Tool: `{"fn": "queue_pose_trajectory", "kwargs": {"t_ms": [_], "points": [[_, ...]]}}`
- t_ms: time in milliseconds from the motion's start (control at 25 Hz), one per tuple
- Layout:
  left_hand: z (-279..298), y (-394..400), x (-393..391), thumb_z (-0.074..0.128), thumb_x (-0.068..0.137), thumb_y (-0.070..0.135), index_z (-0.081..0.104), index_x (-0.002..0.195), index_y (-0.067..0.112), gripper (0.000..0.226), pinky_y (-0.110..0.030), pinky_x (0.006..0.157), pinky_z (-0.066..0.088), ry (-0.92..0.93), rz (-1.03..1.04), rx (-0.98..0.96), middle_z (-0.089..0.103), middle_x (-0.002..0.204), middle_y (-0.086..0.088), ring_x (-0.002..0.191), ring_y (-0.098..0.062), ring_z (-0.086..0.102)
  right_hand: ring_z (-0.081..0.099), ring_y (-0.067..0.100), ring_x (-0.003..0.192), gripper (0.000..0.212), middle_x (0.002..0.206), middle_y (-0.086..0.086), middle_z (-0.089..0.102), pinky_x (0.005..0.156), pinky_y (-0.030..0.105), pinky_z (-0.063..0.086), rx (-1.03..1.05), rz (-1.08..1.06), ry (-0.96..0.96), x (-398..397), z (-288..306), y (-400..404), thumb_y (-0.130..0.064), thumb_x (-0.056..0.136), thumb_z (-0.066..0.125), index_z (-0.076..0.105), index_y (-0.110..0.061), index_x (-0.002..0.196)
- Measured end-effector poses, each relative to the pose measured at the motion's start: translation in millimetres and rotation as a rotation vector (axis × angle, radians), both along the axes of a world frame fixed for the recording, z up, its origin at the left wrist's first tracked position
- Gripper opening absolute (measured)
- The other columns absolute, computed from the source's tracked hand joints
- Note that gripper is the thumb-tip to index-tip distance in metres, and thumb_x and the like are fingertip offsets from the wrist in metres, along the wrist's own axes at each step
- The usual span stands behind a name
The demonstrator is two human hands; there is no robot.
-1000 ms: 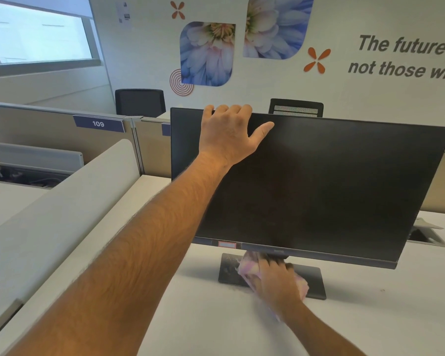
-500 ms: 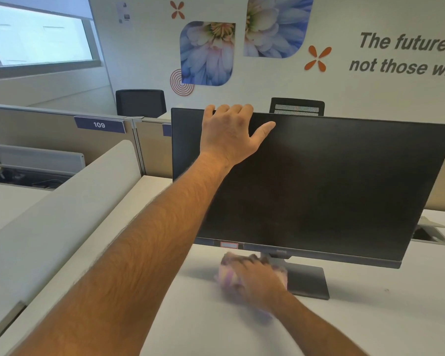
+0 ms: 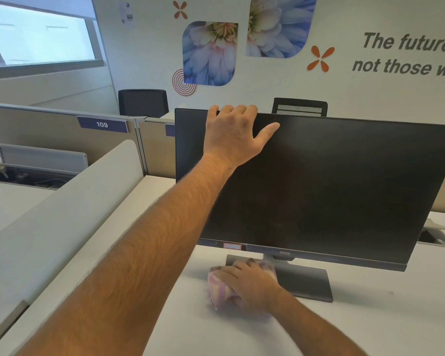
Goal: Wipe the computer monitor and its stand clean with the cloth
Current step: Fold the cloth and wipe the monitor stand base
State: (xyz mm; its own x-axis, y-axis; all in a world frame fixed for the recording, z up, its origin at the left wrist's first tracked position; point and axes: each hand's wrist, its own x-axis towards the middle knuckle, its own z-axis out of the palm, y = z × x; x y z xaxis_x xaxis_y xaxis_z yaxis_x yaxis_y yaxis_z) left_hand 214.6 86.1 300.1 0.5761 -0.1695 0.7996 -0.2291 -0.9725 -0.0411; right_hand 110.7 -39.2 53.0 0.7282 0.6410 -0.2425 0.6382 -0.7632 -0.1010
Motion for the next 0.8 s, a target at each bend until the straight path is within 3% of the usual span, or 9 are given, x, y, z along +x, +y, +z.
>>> {"fn": "queue_pose_trajectory", "kwargs": {"t_ms": [80, 200, 240, 280, 400, 480, 640, 800], "points": [[0.3, -0.3, -0.1, 0.028, 0.091, 0.076, 0.065, 0.101, 0.019, 0.068, -0.043, 0.092, 0.046, -0.002, -0.001, 0.0, 0.07, 0.091, 0.0, 0.084, -0.02, 0.064, 0.038, 0.028, 0.141, 0.064, 0.157, -0.005, 0.04, 0.117, 0.055, 0.027, 0.012, -0.086, -0.042, 4.1, -8.9, -1.8, -0.057, 0.097, 0.052, 0.025, -0.039, 0.152], [0.1, 0.0, -0.7, 0.028, 0.091, 0.076, 0.065, 0.102, 0.019, 0.069, -0.044, 0.093, 0.046, 0.0, -0.002, 0.002, 0.07, 0.091, 0.0, 0.084, -0.02, 0.064, 0.044, 0.031, 0.138, 0.056, 0.152, -0.003, 0.047, 0.117, 0.053, 0.031, -0.007, -0.535, -0.018, 13.2, -8.3, 2.8, -0.057, 0.099, 0.049, 0.032, -0.037, 0.149], [0.2, 0.5, -1.0, 0.028, 0.091, 0.076, 0.065, 0.102, 0.019, 0.069, -0.044, 0.093, 0.046, 0.004, -0.003, 0.005, 0.07, 0.092, 0.0, 0.085, -0.02, 0.064, 0.044, 0.031, 0.138, 0.057, 0.152, -0.002, 0.047, 0.118, 0.051, 0.029, -0.006, -0.569, -0.007, 14.7, -7.7, 4.0, -0.055, 0.099, 0.049, 0.033, -0.035, 0.15], [0.6, 0.7, -1.1, 0.027, 0.091, 0.076, 0.065, 0.103, 0.019, 0.069, -0.044, 0.093, 0.046, 0.008, -0.002, 0.01, 0.07, 0.092, 0.0, 0.085, -0.02, 0.064, 0.043, 0.031, 0.138, 0.058, 0.152, -0.001, 0.046, 0.118, 0.051, 0.028, -0.002, -0.512, -0.029, 14.0, -8.5, 5.0, -0.054, 0.099, 0.05, 0.032, -0.033, 0.15], [0.2, 1.3, -1.0, 0.027, 0.091, 0.076, 0.065, 0.102, 0.019, 0.069, -0.043, 0.093, 0.046, 0.014, 0.003, 0.017, 0.07, 0.091, 0.0, 0.084, -0.02, 0.064, 0.041, 0.028, 0.136, 0.066, 0.155, -0.002, 0.043, 0.115, 0.05, 0.029, 0.02, -0.05, -0.055, -0.4, -9.2, 5.9, -0.055, 0.096, 0.052, 0.028, -0.032, 0.153], [0.6, 0.2, -0.6, 0.027, 0.091, 0.076, 0.065, 0.102, 0.019, 0.069, -0.043, 0.092, 0.046, 0.008, 0.006, 0.016, 0.07, 0.091, 0.0, 0.084, -0.019, 0.063, 0.042, 0.023, 0.132, 0.066, 0.155, -0.005, 0.043, 0.113, 0.043, 0.031, 0.029, 0.086, -0.034, -8.3, -12.0, 3.7, -0.056, 0.097, 0.053, 0.029, -0.033, 0.154], [0.8, 0.3, -1.6, 0.026, 0.091, 0.076, 0.065, 0.103, 0.019, 0.07, -0.043, 0.092, 0.046, 0.012, 0.005, 0.016, 0.07, 0.091, 0.0, 0.084, -0.02, 0.064, 0.036, 0.026, 0.143, 0.071, 0.161, -0.004, 0.034, 0.118, 0.047, 0.027, 0.068, -0.199, -0.098, -8.5, -14.6, 2.0, -0.057, 0.097, 0.053, 0.02, -0.033, 0.156], [0.8, 2.7, -1.9, 0.027, 0.091, 0.076, 0.064, 0.103, 0.019, 0.069, -0.044, 0.093, 0.046, 0.02, 0.001, 0.02, 0.07, 0.092, 0.0, 0.085, -0.021, 0.064, 0.042, 0.028, 0.14, 0.067, 0.158, -0.003, 0.039, 0.116, 0.047, 0.033, 0.024, -0.364, -0.168, -11.3, -21.1, -16.9, -0.063, 0.098, 0.046, 0.02, -0.036, 0.153]]}}
